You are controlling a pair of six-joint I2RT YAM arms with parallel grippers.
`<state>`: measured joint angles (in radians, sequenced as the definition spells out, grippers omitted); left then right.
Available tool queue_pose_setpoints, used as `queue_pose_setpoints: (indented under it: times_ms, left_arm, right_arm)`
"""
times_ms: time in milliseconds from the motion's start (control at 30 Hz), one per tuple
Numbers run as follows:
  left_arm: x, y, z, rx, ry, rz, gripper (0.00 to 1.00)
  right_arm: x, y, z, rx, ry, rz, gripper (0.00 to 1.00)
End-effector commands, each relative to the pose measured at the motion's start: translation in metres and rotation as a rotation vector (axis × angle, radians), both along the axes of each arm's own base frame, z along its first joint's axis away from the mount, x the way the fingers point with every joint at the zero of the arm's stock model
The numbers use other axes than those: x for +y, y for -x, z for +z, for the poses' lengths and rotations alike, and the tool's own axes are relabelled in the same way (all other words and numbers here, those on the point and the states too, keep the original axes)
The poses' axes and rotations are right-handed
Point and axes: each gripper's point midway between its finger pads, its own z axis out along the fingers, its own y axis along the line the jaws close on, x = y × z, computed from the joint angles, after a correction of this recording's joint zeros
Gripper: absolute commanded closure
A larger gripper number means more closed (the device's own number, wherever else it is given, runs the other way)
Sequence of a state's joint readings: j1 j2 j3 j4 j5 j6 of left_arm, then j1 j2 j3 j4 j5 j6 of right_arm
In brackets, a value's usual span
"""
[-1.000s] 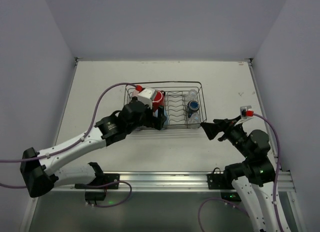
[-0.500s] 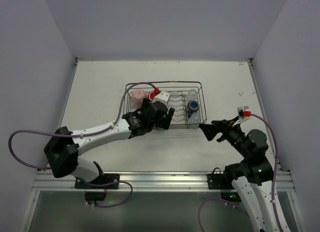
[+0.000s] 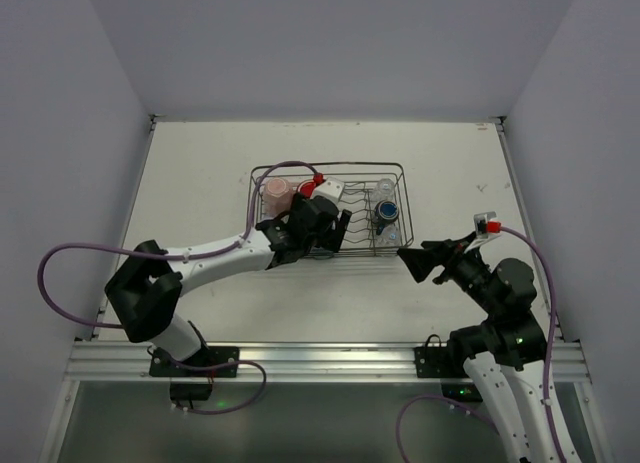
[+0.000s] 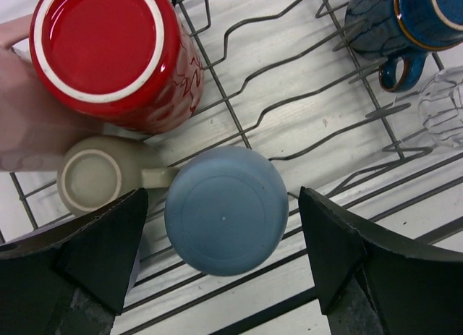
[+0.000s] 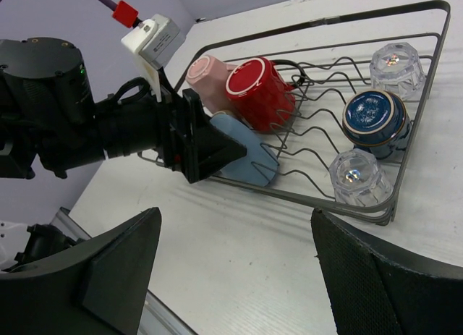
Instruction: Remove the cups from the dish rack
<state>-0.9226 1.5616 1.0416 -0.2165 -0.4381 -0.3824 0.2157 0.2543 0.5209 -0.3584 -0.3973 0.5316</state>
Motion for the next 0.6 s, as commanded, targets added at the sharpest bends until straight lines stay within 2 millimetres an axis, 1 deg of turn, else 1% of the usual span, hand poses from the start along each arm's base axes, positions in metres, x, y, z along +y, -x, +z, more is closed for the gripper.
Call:
queue_pose_setpoints:
  times_ms: [0,33,100,133,200,233,300,333,400,433,500,567]
  left_arm:
    - [-0.016,-0.02,0.018,-0.068,0.088,-0.008,0.11]
    - [-0.016,-0.021,0.016,-0.065,0.089,-0.011,0.15]
    - [-0.017,-0.025,0.015,-0.074,0.101,-0.019,0.18]
    - [-0.017,-0.026,0.014,-0.069,0.101,-0.019,0.23]
    - [-0.016,-0.027,0.013,-0.068,0.105,-0.017,0.31]
    - [-0.016,-0.027,0.014,-0.069,0.111,-0.019,0.43]
    - [-0.015,-0.026,0.016,-0.072,0.118,-0.017,0.51]
    - [-0.015,-0.025,0.02,-0.078,0.13,-0.019,0.58]
    - [-0.014,-0.024,0.025,-0.083,0.139,-0.019,0.62]
    - [-0.012,-0.023,0.03,-0.09,0.144,-0.019,0.67]
    - [-0.01,-0.021,0.031,-0.093,0.144,-0.017,0.74]
    - [-0.008,-0.02,0.041,-0.106,0.16,-0.015,0.76]
  right_arm:
    - [0.005,0.001,0.005,-0.016,-0.011,0.035,0.14]
    - [0.006,0.001,0.005,-0.014,-0.012,0.037,0.14]
    - [0.006,0.002,0.004,-0.011,-0.012,0.041,0.14]
    - [0.006,0.001,0.004,-0.008,-0.013,0.041,0.14]
    - [0.006,0.001,0.004,-0.011,-0.013,0.04,0.14]
    - [0.006,0.001,0.004,-0.008,-0.015,0.036,0.14]
    - [0.006,0.001,0.004,-0.008,-0.018,0.039,0.14]
    - [0.007,0.001,0.004,-0.004,-0.021,0.04,0.14]
    - [0.007,0.0,0.005,-0.007,-0.026,0.041,0.14]
    - [0.008,0.0,0.005,-0.006,-0.028,0.043,0.14]
    - [0.008,0.0,0.007,-0.01,-0.032,0.042,0.14]
    - [0.008,0.0,0.008,-0.008,-0.039,0.043,0.14]
